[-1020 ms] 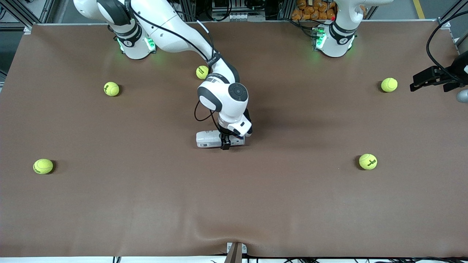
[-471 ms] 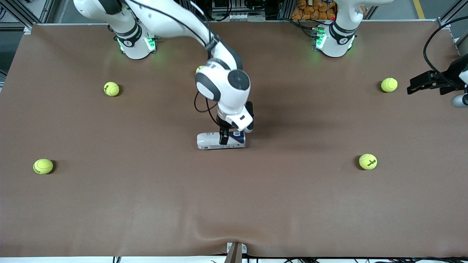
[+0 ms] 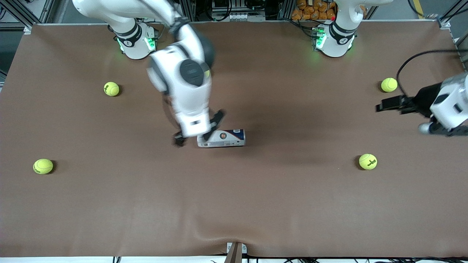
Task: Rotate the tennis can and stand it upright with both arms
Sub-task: 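Release the can and withdraw the right gripper while the left gripper approaches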
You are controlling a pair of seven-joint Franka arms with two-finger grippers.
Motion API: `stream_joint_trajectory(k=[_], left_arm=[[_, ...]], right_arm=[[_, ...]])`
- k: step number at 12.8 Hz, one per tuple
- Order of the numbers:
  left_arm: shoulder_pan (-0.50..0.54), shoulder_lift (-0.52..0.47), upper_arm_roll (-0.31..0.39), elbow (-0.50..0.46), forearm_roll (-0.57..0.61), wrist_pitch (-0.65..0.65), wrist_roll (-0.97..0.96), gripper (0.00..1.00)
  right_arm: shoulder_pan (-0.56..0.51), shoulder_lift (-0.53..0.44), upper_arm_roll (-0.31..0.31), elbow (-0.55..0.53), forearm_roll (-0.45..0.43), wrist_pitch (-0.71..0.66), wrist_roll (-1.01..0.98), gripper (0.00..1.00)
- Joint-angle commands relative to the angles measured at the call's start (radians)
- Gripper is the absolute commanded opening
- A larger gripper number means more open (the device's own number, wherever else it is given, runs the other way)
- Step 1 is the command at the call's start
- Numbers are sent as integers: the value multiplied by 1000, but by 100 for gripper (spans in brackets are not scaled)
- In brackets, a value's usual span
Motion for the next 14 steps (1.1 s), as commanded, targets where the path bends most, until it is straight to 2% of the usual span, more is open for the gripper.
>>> stream_joint_trajectory(k=[1, 2, 4, 7, 9, 10, 13, 14], left_arm=[[21, 100, -6, 10, -165, 9, 2, 100], [18, 125, -8, 10, -202, 9, 5, 100], [15, 163, -8, 6, -273, 12, 8, 100], [16, 223, -9, 3, -371, 15, 19, 100], [10, 266, -11, -25, -478, 33, 76, 100], [3, 271, -12, -46, -502, 53, 99, 100], [-28, 271, -37, -118, -523, 113, 195, 100], [-28, 271, -58, -152, -537, 139, 232, 100]], right_arm=[[-241, -67, 22, -30, 118, -8, 29, 100], [-338, -76, 22, -30, 181, -20, 25, 100], [-467, -120, 23, -30, 229, -132, 15, 100], [-556, -249, 20, -43, 228, -252, 25, 100], [-613, -323, 22, -72, 240, -275, 31, 100], [-618, -364, 5, -98, 268, -293, 47, 100], [-500, -420, -150, -104, 283, -389, 214, 100], [-507, -432, -146, -104, 286, -392, 244, 100]])
